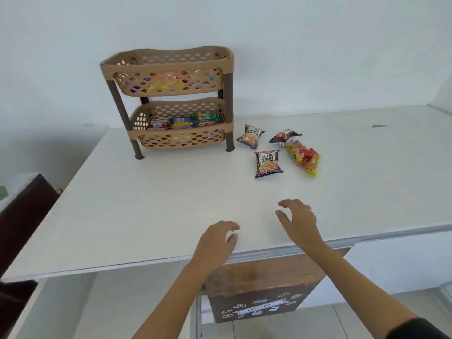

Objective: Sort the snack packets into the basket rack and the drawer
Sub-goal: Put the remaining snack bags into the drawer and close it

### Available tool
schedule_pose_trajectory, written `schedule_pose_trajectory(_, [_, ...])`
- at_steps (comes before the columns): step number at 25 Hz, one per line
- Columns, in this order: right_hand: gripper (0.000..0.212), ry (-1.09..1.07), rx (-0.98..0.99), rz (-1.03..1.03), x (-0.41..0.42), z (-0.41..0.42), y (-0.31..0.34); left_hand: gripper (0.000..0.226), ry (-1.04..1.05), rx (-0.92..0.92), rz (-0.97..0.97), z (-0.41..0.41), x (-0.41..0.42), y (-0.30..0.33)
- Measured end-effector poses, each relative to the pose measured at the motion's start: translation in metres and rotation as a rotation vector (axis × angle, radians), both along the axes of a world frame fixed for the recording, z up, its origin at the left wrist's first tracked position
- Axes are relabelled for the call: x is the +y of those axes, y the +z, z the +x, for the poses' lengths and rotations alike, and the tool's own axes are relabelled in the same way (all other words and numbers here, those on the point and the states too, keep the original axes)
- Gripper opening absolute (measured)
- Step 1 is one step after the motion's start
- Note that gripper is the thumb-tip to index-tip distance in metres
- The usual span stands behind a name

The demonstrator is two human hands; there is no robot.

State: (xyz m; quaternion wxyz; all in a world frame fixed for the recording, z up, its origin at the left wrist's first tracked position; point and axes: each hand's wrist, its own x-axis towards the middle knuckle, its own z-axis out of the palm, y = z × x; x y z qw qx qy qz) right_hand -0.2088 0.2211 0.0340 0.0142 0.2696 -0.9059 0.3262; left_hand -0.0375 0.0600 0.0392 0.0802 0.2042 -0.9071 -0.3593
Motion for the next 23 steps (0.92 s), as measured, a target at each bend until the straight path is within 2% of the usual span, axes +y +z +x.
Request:
schedule_pose_trajectory(3, [0.024, -0.068, 0.035, 0.039, -0.01, -0.088, 0.002, 0.035, 0.02, 0.002, -0.025, -0.095, -0.004, 0.001])
schedule_pose_trajectory(6, [0.026, -0.117, 0.07, 0.036, -0.027, -0.173, 0.01, 0.05, 0.131, -0.065, -0.065, -0.187, -0.014, 0.007])
schedule_pose_trajectory(10, [0.028, -0.153, 0.14, -0.007, -0.063, -0.272, 0.026, 0.063, 0.202, -0.2, -0.248, -0.286, -0.03, 0.02])
schedule_pose_trajectory(12, [0.041, -0.128, 0.083, 0.033, -0.085, -0.311, 0.032, 0.077, 0.216, -0.328, -0.215, -0.323, -0.035, 0.021])
schedule_pose_trajectory(15, [0.069, -0.033, -0.13, 0.182, -0.118, -0.355, 0.037, 0.094, 0.191, -0.536, -0.214, -0.355, -0.035, 0.008])
schedule_pose_trajectory(17, [0.081, 0.047, -0.241, 0.297, -0.136, -0.374, 0.037, 0.089, 0.195, -0.563, -0.327, -0.359, -0.034, -0.003])
schedule_pose_trajectory(19, [0.083, 0.108, -0.276, 0.428, -0.149, -0.385, 0.034, 0.079, 0.24, -0.51, -0.396, -0.359, -0.031, -0.009])
schedule_pose_trajectory(21, [0.074, 0.128, -0.289, 0.465, -0.158, -0.39, 0.028, 0.071, 0.251, -0.456, -0.433, -0.358, -0.028, -0.011])
schedule_pose_trajectory(23, [0.05, 0.115, -0.292, 0.369, -0.162, -0.387, 0.024, 0.066, 0.232, -0.406, -0.418, -0.354, -0.029, -0.011])
